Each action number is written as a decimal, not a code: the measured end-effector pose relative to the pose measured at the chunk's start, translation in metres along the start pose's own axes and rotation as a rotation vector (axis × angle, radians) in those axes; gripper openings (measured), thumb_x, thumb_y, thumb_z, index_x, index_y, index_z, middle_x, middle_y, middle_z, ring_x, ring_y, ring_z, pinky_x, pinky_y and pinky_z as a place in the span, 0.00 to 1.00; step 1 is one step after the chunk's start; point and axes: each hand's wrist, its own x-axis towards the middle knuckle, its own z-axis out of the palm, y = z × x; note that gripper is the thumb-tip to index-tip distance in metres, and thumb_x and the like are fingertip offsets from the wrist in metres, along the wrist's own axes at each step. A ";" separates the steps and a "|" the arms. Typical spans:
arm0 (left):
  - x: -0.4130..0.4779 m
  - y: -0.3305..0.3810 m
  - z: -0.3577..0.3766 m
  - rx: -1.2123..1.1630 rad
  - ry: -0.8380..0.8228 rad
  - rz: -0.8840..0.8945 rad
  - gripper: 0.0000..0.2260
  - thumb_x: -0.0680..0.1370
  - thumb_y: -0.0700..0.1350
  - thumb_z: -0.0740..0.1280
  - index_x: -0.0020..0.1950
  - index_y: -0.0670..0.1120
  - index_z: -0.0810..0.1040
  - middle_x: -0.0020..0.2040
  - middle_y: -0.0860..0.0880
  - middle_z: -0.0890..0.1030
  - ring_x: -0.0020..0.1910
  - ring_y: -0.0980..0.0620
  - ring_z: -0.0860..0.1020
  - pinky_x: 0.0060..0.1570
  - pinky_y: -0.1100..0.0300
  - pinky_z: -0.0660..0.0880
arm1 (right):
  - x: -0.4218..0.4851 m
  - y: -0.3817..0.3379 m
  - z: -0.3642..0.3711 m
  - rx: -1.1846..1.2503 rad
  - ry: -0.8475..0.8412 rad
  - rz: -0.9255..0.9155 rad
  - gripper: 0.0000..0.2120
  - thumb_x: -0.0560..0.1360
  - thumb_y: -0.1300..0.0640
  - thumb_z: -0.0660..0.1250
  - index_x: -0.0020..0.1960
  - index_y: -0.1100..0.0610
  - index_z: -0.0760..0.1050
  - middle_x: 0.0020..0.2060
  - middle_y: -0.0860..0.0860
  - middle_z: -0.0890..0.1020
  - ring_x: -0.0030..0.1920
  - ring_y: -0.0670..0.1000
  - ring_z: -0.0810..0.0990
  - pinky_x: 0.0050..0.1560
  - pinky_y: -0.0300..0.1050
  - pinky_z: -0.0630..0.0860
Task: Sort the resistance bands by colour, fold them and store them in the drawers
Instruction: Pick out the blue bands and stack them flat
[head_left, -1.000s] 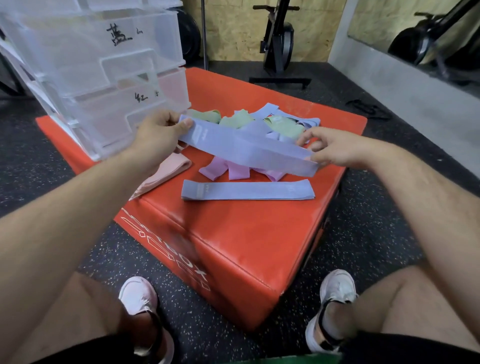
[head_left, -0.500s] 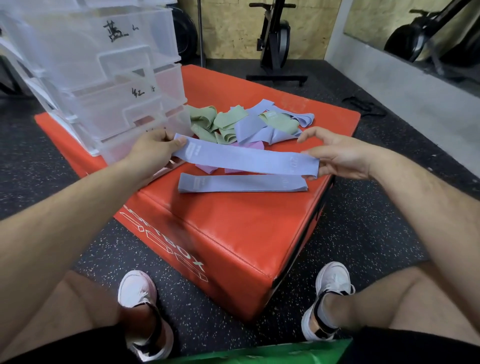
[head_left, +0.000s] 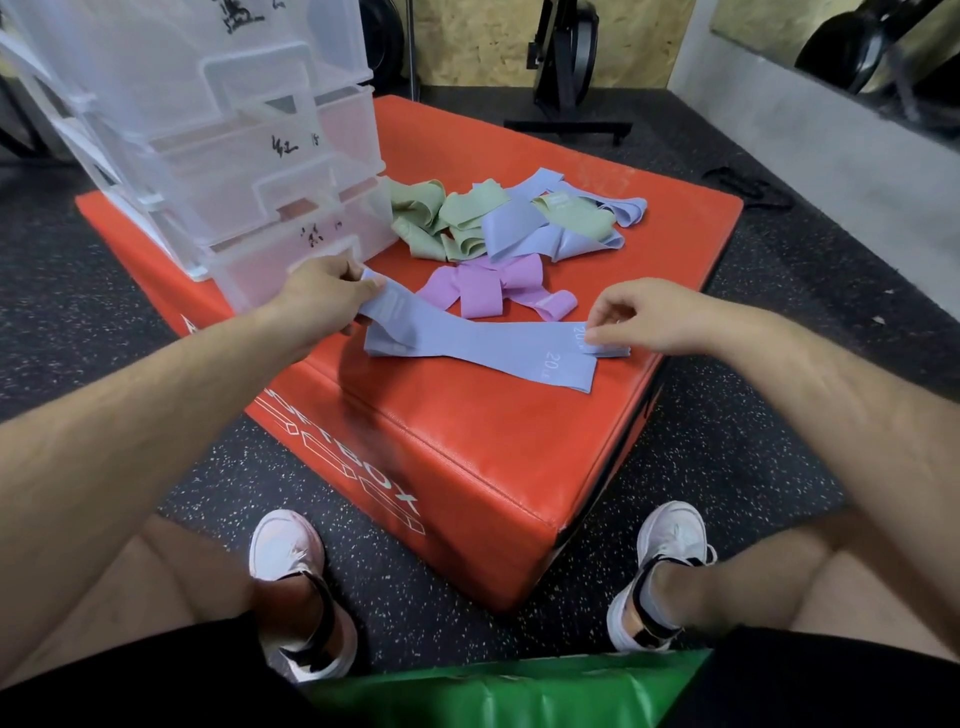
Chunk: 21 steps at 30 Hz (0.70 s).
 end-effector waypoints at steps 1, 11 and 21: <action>0.000 0.000 0.000 0.014 0.002 0.000 0.07 0.81 0.46 0.67 0.49 0.42 0.75 0.38 0.47 0.76 0.25 0.57 0.75 0.23 0.68 0.72 | -0.001 -0.004 0.003 -0.015 -0.029 0.014 0.09 0.72 0.49 0.76 0.47 0.51 0.81 0.39 0.45 0.83 0.39 0.48 0.80 0.47 0.48 0.78; 0.001 -0.004 -0.001 0.074 -0.005 -0.014 0.09 0.80 0.48 0.68 0.45 0.44 0.73 0.37 0.49 0.72 0.31 0.51 0.71 0.26 0.65 0.73 | 0.001 -0.018 0.023 -0.182 -0.129 0.110 0.19 0.68 0.47 0.79 0.46 0.61 0.79 0.33 0.48 0.76 0.34 0.49 0.72 0.36 0.45 0.67; 0.002 -0.005 -0.004 0.086 -0.045 -0.104 0.07 0.76 0.44 0.72 0.44 0.42 0.77 0.39 0.43 0.76 0.28 0.50 0.70 0.26 0.62 0.70 | 0.011 0.015 -0.009 0.284 0.106 0.225 0.10 0.73 0.60 0.74 0.53 0.55 0.78 0.43 0.54 0.83 0.39 0.51 0.79 0.42 0.48 0.74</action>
